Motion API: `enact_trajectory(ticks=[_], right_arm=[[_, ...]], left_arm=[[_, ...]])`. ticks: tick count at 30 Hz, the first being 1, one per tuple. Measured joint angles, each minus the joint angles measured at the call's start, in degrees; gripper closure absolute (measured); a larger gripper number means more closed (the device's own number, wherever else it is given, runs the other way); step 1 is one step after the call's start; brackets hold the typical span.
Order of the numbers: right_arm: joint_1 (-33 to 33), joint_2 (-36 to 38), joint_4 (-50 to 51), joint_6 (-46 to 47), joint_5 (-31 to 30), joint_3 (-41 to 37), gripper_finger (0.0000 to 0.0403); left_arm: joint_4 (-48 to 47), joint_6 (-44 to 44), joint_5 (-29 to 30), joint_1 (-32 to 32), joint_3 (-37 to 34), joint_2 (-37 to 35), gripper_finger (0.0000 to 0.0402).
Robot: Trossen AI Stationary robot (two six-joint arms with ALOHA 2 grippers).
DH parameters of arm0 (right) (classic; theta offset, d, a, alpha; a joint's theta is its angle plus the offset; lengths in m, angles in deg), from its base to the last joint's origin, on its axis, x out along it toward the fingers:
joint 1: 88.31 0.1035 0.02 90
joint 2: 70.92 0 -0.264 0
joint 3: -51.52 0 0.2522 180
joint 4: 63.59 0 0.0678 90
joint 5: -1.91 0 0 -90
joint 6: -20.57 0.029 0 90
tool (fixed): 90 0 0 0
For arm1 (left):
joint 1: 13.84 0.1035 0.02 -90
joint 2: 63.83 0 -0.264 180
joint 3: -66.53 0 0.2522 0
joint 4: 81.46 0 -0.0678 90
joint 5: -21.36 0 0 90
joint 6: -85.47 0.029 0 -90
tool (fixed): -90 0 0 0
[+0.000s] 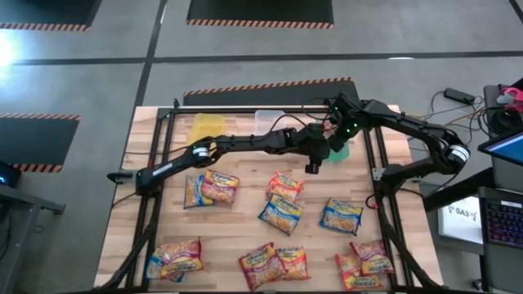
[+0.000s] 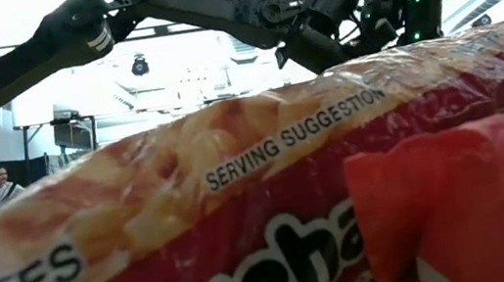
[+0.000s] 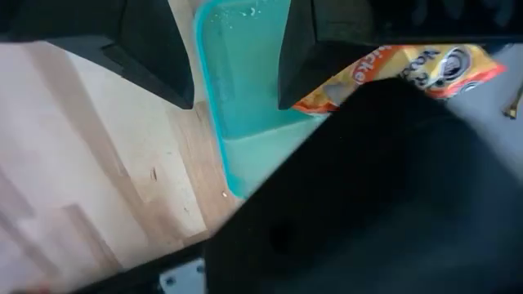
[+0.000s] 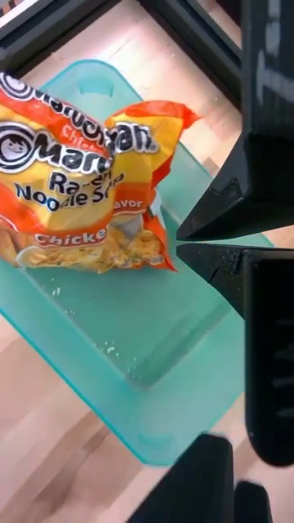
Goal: Sort Maruchan noodles
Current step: Put the top red noodle pack into the white bin
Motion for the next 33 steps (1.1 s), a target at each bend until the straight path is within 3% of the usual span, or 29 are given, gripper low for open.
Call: enact_trajectory(ticks=[3,8,12,19,24,33], right_arm=[[0.0,1.5,1.2,0.8,1.2,0.0,0.0394],[0.3,4.3,1.4,1.9,10.2,-1.6,0.0394],[1.1,6.9,0.6,2.4,13.1,-2.6,0.0394],[4.5,12.4,-1.5,4.9,13.2,-6.4,0.0394],[7.0,15.5,-3.2,6.6,13.2,-9.9,0.0394],[9.8,17.1,-7.6,10.4,13.0,-12.3,0.0394]], left_arm=[[-3.3,-4.2,-0.4,0.0,0.1,-1.2,0.0239],[-10.7,-10.8,-8.3,-0.6,0.1,-2.4,0.0239],[-11.5,-12.2,-9.7,-3.4,0.1,-3.2,0.0239],[-19.8,-11.0,-3.6,-7.8,0.1,-5.3,0.0239],[-30.4,-15.5,-2.8,-8.0,0.0,-5.4,0.0239],[-45.1,-20.5,4.3,-8.8,0.0,-7.8,0.0239]])
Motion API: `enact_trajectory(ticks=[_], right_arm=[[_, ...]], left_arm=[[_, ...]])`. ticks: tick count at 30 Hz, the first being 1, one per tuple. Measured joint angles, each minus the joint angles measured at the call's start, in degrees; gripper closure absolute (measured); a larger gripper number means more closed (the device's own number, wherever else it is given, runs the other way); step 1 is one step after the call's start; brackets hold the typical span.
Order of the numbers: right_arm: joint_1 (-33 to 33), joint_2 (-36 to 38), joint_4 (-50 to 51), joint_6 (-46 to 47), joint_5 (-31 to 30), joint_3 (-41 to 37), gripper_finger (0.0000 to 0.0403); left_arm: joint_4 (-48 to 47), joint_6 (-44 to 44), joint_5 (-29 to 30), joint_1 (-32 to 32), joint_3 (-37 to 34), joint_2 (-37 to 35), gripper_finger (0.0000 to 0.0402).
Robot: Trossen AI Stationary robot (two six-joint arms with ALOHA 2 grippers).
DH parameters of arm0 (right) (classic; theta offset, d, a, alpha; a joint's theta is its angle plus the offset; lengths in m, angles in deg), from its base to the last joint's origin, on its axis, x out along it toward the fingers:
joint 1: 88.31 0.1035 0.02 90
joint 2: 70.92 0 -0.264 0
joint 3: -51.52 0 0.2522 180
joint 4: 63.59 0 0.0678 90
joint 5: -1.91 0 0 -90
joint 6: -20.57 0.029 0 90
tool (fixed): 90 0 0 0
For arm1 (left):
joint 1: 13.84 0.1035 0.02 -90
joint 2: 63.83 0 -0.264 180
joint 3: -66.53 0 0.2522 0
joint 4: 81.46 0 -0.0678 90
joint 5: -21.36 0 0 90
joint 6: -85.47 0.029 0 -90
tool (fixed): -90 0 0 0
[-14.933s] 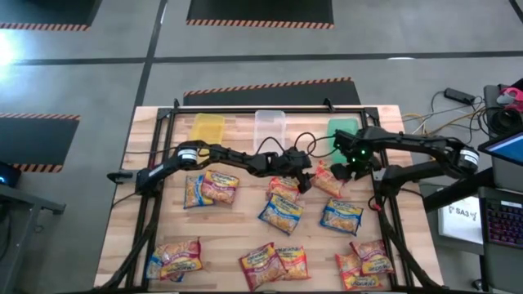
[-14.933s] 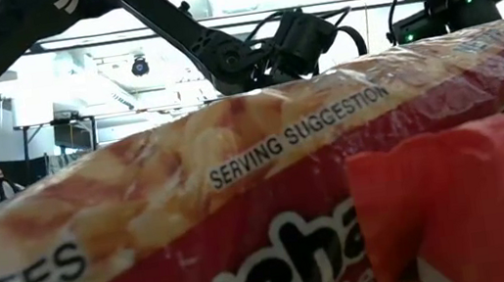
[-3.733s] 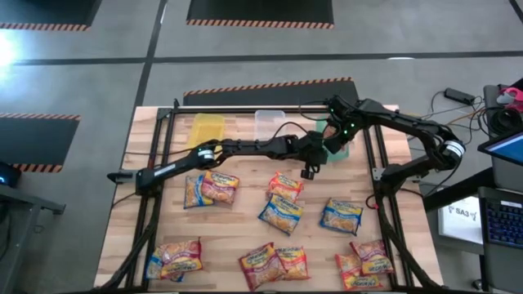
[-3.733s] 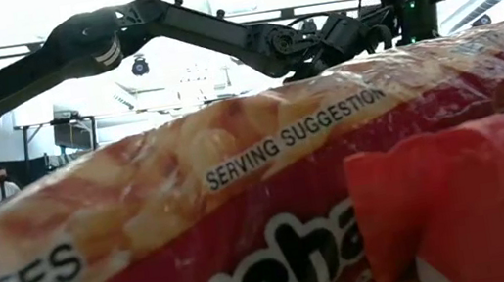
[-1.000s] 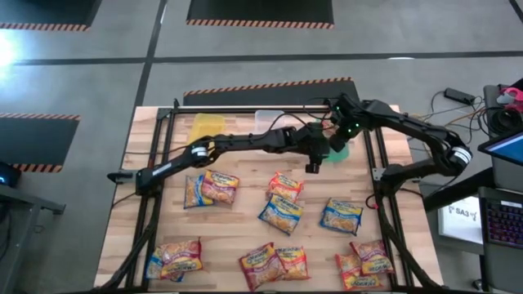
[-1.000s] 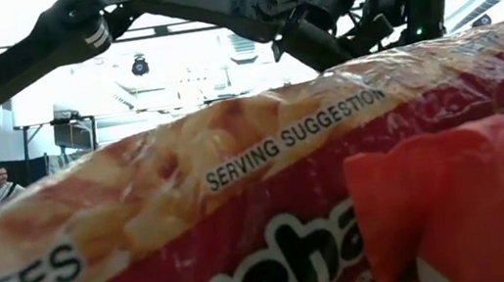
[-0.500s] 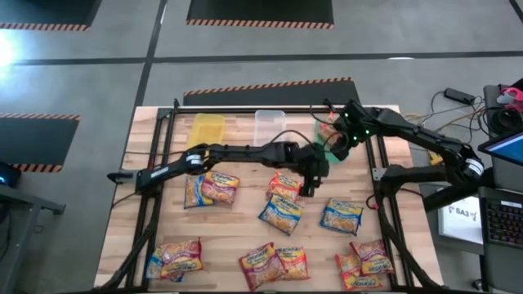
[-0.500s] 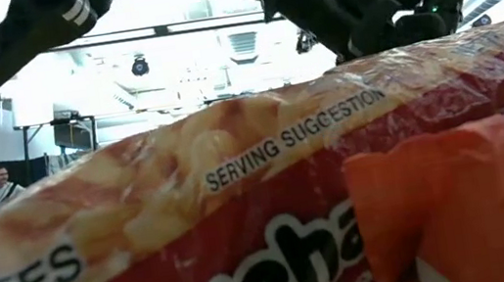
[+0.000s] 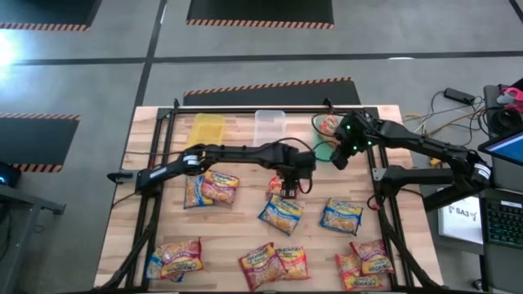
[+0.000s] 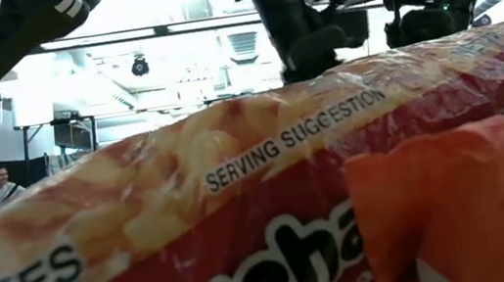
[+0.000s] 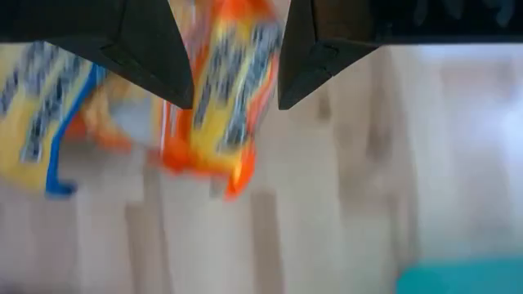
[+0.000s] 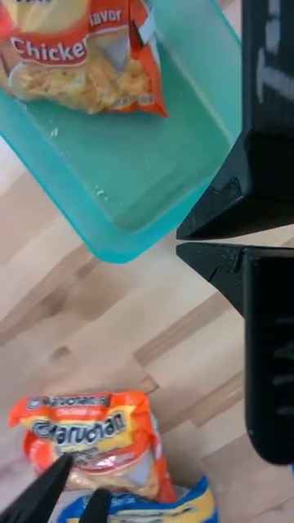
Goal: Sort Maruchan noodles
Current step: Put the top red noodle pack into the white bin
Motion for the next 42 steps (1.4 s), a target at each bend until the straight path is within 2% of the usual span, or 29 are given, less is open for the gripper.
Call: enact_trajectory(ticks=[5,8,11,17,25,31,42], right_arm=[[0.0,0.0,0.0,1.8,-0.1,0.0,0.0394],[0.0,0.0,0.0,1.4,0.0,0.0,0.0394],[0.0,-0.1,0.0,1.4,-0.1,0.0,0.0394],[0.0,-0.1,0.0,1.3,0.0,0.0,0.0394],[0.0,-0.1,0.0,1.4,0.0,0.0,0.0394],[0.0,-0.1,0.0,1.3,0.0,0.0,0.0394],[0.0,-0.1,0.0,1.4,0.0,0.0,0.0394]], left_arm=[[-8.4,-3.0,5.9,-0.9,-1.3,-3.5,0.0239],[-9.6,-5.4,7.7,-1.5,-6.2,-8.0,0.0239],[-5.1,-9.2,7.7,-2.1,-16.3,-15.1,0.0239],[9.8,-19.2,9.0,-4.3,-41.8,-31.5,0.0239],[14.8,-38.7,9.1,-5.9,-67.8,-51.0,0.0239],[22.2,-48.1,8.5,-6.7,-81.3,-61.5,0.0239],[20.2,-64.0,5.6,-10.0,-97.4,-76.6,0.0239]])
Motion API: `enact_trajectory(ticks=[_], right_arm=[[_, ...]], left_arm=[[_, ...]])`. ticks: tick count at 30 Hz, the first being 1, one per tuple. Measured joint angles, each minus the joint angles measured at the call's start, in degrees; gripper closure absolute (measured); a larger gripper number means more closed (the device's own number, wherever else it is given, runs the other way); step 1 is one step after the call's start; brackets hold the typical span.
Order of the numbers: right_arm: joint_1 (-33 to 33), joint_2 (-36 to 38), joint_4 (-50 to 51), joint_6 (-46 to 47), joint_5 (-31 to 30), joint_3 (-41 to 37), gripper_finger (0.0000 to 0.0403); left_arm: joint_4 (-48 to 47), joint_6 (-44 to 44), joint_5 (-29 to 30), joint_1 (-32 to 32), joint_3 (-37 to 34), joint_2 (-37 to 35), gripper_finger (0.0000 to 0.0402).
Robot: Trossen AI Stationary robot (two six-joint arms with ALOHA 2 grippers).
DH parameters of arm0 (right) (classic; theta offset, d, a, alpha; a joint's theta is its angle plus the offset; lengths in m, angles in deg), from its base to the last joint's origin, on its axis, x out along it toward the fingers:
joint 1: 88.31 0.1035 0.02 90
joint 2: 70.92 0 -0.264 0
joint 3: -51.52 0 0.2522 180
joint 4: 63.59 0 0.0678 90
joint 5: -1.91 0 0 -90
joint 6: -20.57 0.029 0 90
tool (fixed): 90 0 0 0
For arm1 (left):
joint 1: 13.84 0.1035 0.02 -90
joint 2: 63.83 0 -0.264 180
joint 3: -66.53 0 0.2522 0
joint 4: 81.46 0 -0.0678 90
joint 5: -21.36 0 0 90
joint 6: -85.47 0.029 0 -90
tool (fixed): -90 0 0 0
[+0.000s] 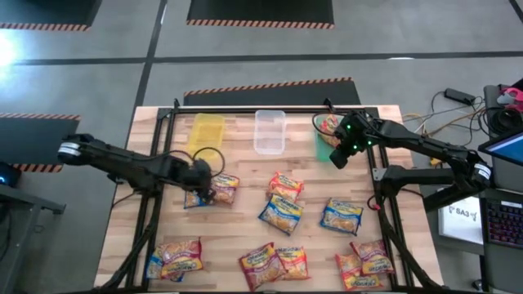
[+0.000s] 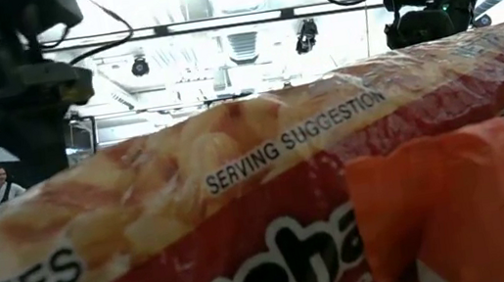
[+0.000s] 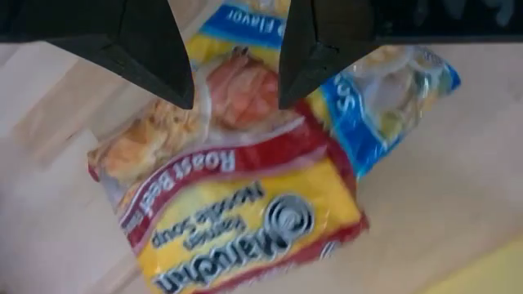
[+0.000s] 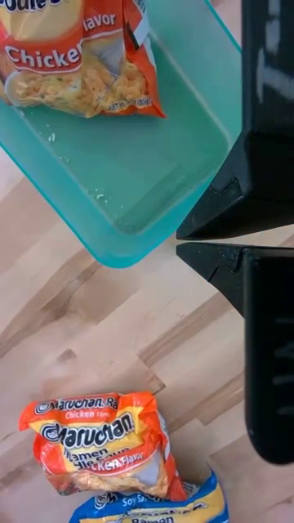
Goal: Sort Maruchan noodles
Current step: Put the top red noodle pack into the white bin
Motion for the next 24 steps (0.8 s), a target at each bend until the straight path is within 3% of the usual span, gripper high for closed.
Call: enact_trajectory(ticks=[13,24], right_arm=[[0.0,0.0,0.0,-0.1,0.0,0.0,0.0394],[0.0,0.0,0.0,0.0,0.0,0.0,0.0394]], left_arm=[[1.5,-11.1,0.4,-0.2,-8.6,-10.3,0.0239],[19.2,-9.9,0.0,-0.2,-15.8,-11.5,0.0239]])
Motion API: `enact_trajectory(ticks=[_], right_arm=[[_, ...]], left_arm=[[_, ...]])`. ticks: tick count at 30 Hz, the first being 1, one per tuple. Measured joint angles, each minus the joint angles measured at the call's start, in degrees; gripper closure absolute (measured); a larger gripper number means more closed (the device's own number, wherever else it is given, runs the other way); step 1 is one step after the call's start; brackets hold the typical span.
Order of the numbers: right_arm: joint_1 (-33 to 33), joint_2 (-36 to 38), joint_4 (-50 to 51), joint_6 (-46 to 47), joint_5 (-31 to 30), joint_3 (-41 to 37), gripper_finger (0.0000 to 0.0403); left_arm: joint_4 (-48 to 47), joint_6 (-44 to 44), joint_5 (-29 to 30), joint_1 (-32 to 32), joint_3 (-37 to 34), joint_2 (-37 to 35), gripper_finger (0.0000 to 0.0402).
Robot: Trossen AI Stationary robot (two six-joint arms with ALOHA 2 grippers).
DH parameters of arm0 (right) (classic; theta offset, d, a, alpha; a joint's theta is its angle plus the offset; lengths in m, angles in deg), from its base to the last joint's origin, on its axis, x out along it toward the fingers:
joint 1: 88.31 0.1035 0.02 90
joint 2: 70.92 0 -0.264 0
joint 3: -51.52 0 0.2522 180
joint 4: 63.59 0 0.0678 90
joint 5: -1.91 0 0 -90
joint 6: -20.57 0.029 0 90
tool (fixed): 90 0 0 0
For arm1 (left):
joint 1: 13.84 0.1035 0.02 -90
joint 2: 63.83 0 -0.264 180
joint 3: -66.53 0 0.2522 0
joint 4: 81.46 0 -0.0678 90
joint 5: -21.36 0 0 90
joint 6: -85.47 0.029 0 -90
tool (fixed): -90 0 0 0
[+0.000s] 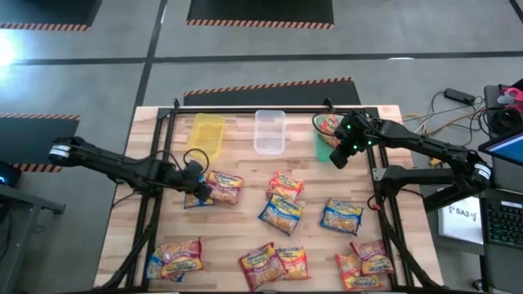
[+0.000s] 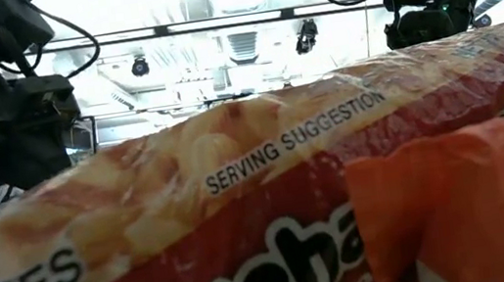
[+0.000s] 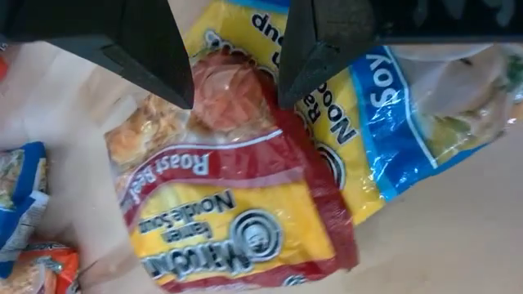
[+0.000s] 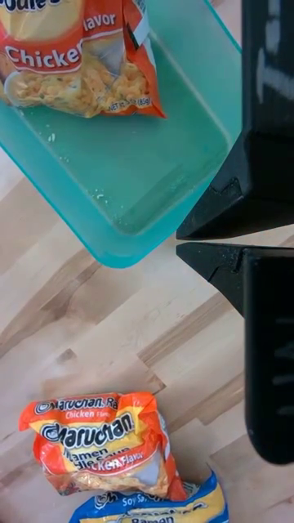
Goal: Sort Maruchan noodles
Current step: Put the top red noodle pack into the white bin
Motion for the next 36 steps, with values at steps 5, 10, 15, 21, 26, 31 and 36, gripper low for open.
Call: enact_trajectory(ticks=[5,10,15,21,26,31,36], right_arm=[[0.0,0.0,0.0,0.0,0.0,0.0,0.0394],[0.0,0.0,0.0,0.0,0.0,0.0,0.0394],[0.0,0.0,0.0,0.0,0.0,0.0,0.0394],[0.0,0.0,0.0,-0.1,0.0,0.0,0.0394],[0.0,0.0,0.0,-0.1,0.0,0.0,0.0394],[0.0,0.0,0.0,-0.1,0.0,0.0,0.0394],[0.0,0.0,0.0,-0.1,0.0,0.0,0.0394]], left_arm=[[9.7,-1.2,0.0,0.0,-3.0,0.1,0.0235],[17.9,-1.3,0.2,0.0,-6.1,0.1,0.0206],[19.1,-0.6,0.5,0.1,-6.8,0.1,0.0173],[20.0,-4.4,1.1,0.2,-6.8,2.1,0.0161],[27.0,-6.0,-1.6,0.1,-6.7,6.9,0.0162],[31.2,-7.8,-3.0,0.1,-6.2,12.4,0.0163],[31.2,-7.4,-2.7,0.1,-4.3,17.6,0.0163]])
